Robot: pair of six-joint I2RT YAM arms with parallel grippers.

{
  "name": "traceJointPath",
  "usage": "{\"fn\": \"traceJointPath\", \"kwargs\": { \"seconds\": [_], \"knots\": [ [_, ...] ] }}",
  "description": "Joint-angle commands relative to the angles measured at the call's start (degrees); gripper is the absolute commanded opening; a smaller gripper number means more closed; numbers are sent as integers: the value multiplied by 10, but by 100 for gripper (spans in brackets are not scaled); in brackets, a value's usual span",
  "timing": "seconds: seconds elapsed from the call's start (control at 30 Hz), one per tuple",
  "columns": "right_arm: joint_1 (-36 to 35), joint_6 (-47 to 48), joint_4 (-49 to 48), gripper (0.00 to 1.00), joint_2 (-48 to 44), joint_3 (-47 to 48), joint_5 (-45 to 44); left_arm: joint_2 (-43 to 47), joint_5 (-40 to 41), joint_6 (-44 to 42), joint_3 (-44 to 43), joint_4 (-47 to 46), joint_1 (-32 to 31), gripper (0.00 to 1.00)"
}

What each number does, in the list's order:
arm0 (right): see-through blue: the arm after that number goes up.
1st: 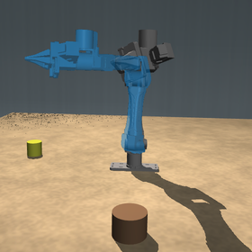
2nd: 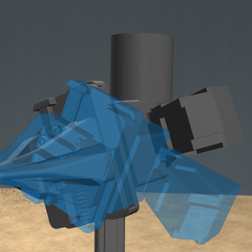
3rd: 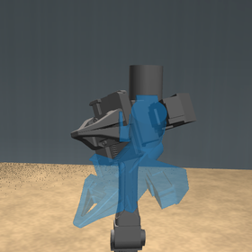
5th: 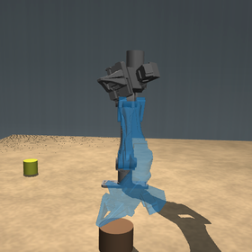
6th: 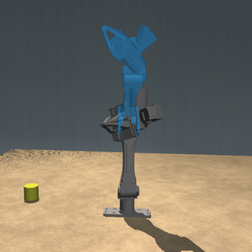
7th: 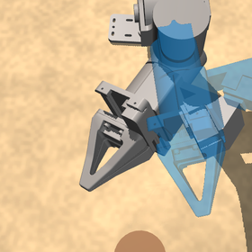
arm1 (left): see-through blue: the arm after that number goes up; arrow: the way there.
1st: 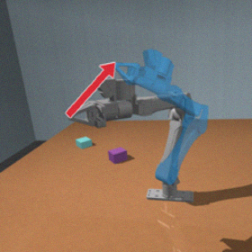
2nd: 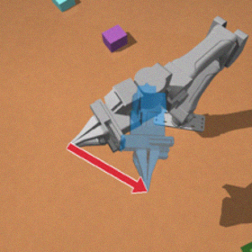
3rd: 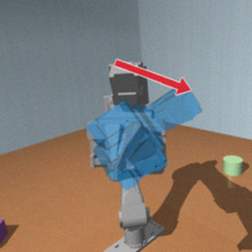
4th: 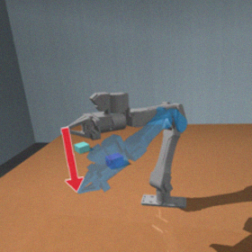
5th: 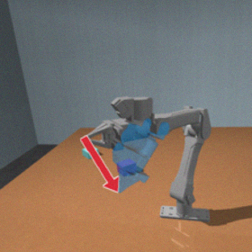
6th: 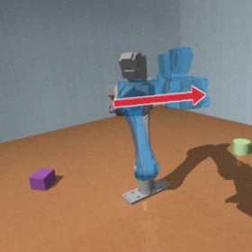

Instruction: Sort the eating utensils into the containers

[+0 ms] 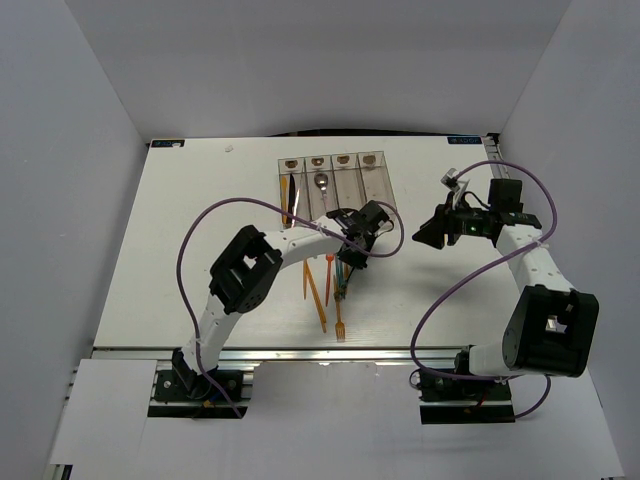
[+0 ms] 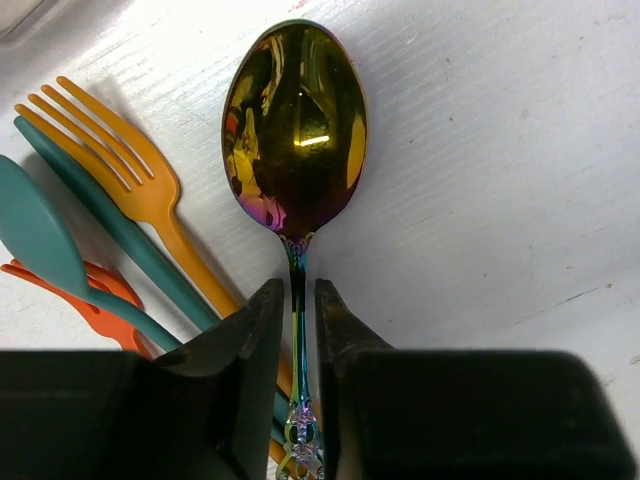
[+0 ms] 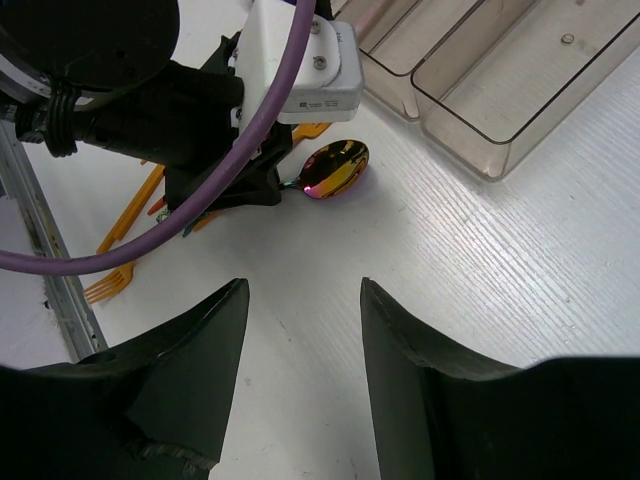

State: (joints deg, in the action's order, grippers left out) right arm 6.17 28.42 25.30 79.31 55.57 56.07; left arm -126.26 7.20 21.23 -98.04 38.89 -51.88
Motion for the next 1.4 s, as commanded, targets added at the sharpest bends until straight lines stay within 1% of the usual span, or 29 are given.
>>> {"fn": "traceJointPath", "kwargs": {
  "seconds": [0.0,0.03,0.07,0.13,0.23,0.3,0.33,0.53,0.63,0.73,0.8,0.83,0.9,0.97,1.03,1.07,1.17,1.3,1.37],
  "knots": [
    [4,-11,-17,55,8,21,11,0,9,-1,14,7,-9,28],
    [4,-12,-17,55,8,21,11,0,11,1,14,7,-9,27],
    [5,-12,-17,55,9,23,11,0,11,0,14,7,-9,21],
    [4,-12,-16,55,9,24,10,3,11,0,10,7,-9,15],
    [6,-11,-15,55,8,28,9,18,16,5,-2,7,-11,7],
    [7,-11,-14,55,8,30,8,35,12,9,-14,7,-11,4],
    [8,-11,-14,55,8,31,7,41,8,10,-18,7,-10,1],
    [10,-10,-13,55,7,31,7,94,-25,35,-49,2,-7,0],
    [12,-9,-12,55,5,31,7,121,-47,47,-51,-6,8,0],
    [14,-7,-11,56,1,32,7,147,-68,61,-53,-19,39,0],
    [14,-5,-11,56,1,37,7,159,-104,79,-51,-35,72,0],
    [15,-4,-11,55,1,38,7,167,-133,85,-48,-43,100,0],
    [14,-4,-13,55,1,40,8,170,-160,109,-47,-71,129,0],
    [14,-7,-15,55,3,41,11,158,-173,117,-71,-84,162,0],
    [15,-10,-14,55,3,39,13,139,-174,129,-99,-93,179,0],
    [15,-11,-16,55,2,38,14,113,-174,135,-126,-94,197,0],
    [15,-13,-18,55,-1,31,16,74,-173,143,-164,-101,223,0],
    [14,-16,-14,55,0,21,19,12,-158,151,-210,-114,245,0],
    [15,-16,-13,55,0,16,21,0,-151,153,-221,-117,251,0]
  ]
}}
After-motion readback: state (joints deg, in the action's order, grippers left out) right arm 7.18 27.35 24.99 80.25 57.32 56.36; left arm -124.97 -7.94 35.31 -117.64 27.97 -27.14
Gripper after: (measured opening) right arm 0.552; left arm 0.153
